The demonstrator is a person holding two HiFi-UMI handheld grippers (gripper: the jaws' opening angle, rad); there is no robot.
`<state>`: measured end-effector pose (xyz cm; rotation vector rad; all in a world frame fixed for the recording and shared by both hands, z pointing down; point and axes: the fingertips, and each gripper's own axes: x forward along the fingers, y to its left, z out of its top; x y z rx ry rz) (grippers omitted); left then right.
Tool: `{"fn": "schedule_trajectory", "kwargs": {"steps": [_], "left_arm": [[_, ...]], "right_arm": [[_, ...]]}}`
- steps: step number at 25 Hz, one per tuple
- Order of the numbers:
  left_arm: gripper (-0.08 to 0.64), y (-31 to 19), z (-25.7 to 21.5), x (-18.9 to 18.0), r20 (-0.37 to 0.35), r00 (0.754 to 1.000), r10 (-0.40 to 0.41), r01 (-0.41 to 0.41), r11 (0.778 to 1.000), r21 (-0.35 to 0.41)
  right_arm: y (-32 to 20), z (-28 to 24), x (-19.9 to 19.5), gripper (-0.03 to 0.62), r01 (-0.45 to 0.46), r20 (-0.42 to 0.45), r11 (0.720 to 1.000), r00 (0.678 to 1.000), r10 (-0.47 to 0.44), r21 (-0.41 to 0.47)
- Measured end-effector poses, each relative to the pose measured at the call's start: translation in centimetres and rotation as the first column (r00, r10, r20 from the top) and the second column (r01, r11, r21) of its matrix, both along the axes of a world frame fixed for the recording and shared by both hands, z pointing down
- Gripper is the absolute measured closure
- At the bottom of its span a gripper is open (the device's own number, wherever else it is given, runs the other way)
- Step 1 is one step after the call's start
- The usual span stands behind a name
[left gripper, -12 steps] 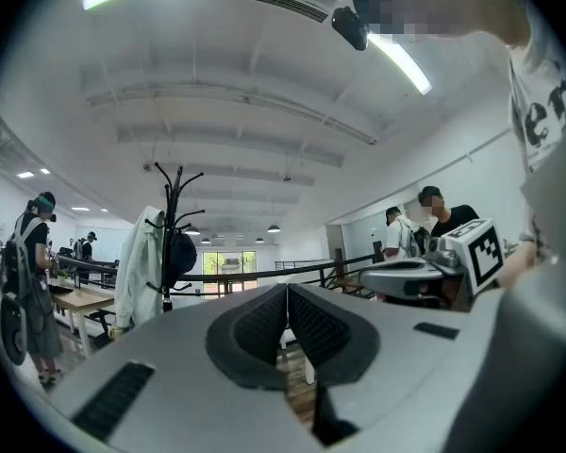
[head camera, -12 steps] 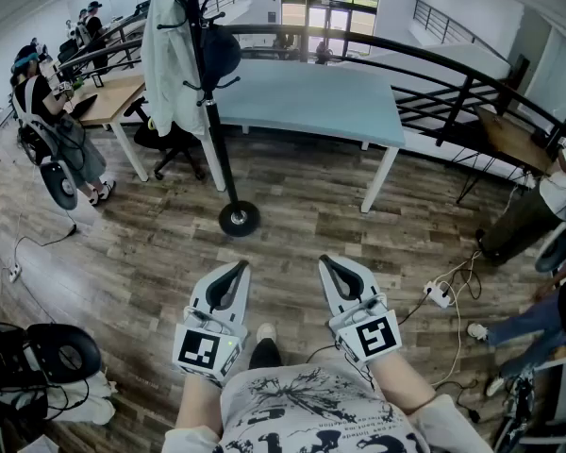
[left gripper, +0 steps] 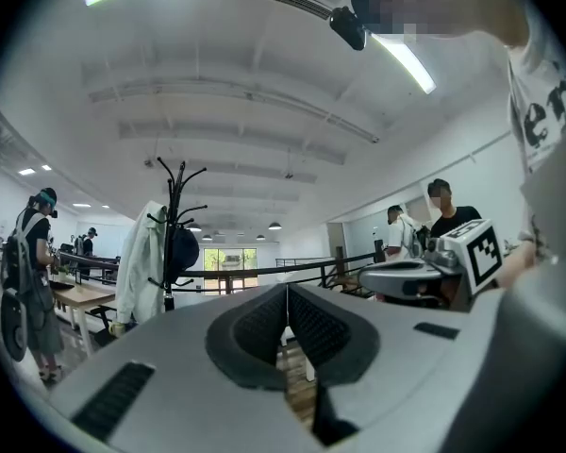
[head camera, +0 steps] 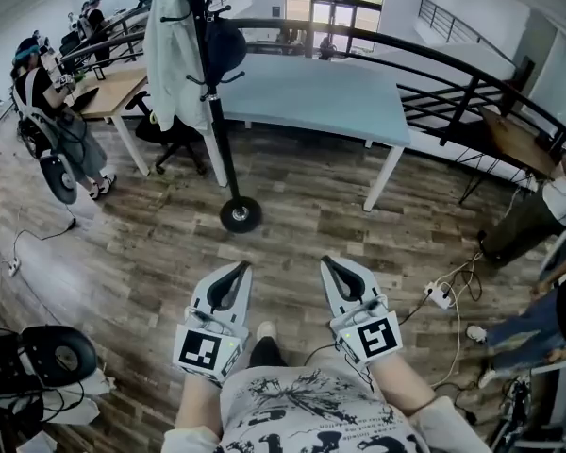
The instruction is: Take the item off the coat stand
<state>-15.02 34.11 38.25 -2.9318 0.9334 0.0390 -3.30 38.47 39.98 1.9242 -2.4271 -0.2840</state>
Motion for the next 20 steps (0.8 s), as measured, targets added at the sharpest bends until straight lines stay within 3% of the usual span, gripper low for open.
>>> {"fn": "schedule_trajectory", "kwargs": {"steps": [6,20], "left_arm": [[0.555,-4.9,1.1,0.0,0.002,1.0,-0.007,0.007,1.0,-0.023],[0.555,-24.2,0.2,-1.9,0.006,1.0,0.0,0.0,1.0,-0.011]], "right_arm": [[-4.9,1.0,0.6,0.6,-0.011,0.033,1.0,0.999,0.012,-0.022],[-24.6,0.8,-0.8,0.598,-0.034,0.061,0.998,0.997,0.037,-0.048]]}}
